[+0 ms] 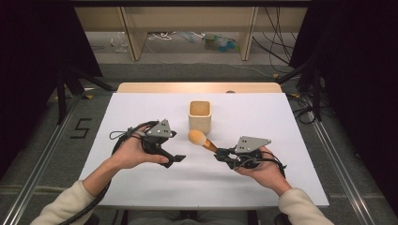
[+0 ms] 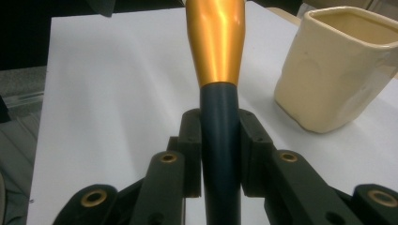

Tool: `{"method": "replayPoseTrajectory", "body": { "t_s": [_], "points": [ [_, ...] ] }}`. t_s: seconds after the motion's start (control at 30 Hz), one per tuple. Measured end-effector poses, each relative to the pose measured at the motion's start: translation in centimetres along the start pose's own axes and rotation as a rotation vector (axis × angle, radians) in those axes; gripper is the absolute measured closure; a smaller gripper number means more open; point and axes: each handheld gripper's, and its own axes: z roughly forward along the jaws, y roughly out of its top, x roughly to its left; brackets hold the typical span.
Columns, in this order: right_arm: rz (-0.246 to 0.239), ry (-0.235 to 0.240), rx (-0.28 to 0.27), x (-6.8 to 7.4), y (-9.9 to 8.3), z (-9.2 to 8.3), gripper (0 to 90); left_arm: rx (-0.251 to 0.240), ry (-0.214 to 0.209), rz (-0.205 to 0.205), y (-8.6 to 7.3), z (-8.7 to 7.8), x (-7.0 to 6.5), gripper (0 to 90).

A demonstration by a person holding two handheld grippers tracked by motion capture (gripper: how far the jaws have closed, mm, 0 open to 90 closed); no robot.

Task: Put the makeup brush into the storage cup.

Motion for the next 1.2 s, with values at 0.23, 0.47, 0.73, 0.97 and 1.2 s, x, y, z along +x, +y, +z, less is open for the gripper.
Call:
{"method": "replayPoseTrajectory", "body": {
  "t_s": [0.23,0.47,0.73,0.97,1.2],
  "points": [
    [0.012,-0.010,-0.037,0.0,0.0,0.1,74.9,-0.044,0.013,-0.024,-1.5,0.2,0.0,12.4],
    [0.021,-0.014,-0.074,0.0,0.1,0.1,74.9,-0.078,0.020,-0.052,-2.7,0.5,-0.2,12.8],
    [0.042,-0.026,-0.129,-0.2,0.1,0.0,74.9,-0.087,0.031,-0.057,-3.2,0.6,-0.3,12.7],
    [0.063,-0.027,-0.173,-0.3,0.4,-0.3,74.9,-0.102,0.041,-0.067,-3.3,0.7,-0.2,13.1],
    [0.084,-0.040,-0.221,-0.3,0.5,-0.1,74.9,-0.113,0.039,-0.076,-3.3,0.9,-0.3,13.7]
  ]
}}
